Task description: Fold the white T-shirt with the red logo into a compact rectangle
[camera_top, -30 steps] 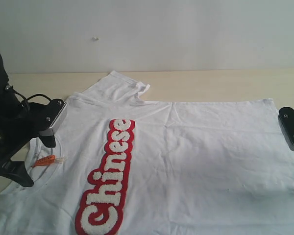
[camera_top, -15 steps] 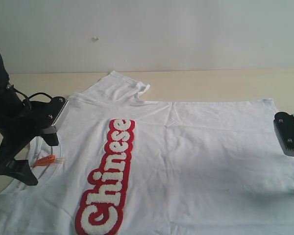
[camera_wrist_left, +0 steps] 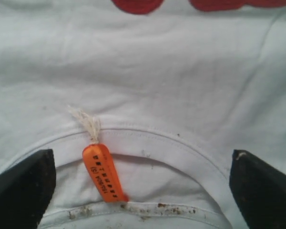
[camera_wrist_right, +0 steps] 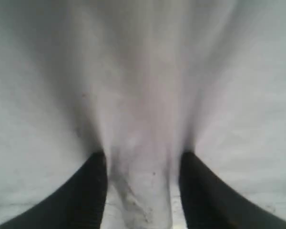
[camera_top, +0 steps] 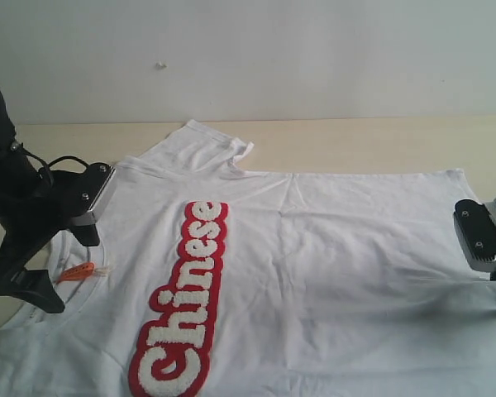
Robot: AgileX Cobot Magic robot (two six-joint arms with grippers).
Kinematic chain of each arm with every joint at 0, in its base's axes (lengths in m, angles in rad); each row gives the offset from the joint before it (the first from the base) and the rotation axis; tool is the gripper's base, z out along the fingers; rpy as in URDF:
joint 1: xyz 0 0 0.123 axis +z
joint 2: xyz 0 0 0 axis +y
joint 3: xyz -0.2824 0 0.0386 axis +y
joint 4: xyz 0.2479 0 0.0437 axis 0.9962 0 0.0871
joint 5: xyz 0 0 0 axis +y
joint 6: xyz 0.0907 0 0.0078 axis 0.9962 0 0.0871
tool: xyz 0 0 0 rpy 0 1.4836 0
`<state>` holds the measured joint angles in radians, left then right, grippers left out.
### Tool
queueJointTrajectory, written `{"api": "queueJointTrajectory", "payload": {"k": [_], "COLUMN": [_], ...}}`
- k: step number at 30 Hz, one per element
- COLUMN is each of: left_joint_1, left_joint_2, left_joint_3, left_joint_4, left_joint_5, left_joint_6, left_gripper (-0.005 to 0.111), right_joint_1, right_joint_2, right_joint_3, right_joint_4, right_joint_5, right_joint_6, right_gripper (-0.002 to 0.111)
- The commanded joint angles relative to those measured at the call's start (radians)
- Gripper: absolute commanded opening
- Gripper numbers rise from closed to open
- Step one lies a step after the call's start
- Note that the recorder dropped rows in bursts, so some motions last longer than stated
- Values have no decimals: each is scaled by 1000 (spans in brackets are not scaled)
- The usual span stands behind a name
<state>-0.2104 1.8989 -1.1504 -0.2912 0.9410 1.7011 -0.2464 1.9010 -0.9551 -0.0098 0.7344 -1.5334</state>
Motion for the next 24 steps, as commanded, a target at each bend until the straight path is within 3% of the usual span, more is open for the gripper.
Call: {"api": "queueJointTrajectory", "payload": {"k": [1, 8, 17, 24], "left_joint_1": [2, 2, 0, 0], "left_joint_2": [-2, -2, 67, 100], "left_joint_3": [-6, -4, -4, -4], "left_joint_4": [-10, -13, -33, -31], "left_joint_5": [1, -1, -22, -147], "left_joint_6": [3, 3, 3, -21], "left_gripper": [94, 94, 94, 94], "right_joint_1": [-6, -6, -6, -6], "right_joint_2": [24, 24, 25, 25], "right_joint_3": [6, 6, 6, 6], "right_joint_4": [3, 3, 3, 3], "right_joint_5": [-49, -51, -52, -52], "right_joint_6": [-10, -8, 18, 20], "right_gripper": [24, 1, 0, 0]}}
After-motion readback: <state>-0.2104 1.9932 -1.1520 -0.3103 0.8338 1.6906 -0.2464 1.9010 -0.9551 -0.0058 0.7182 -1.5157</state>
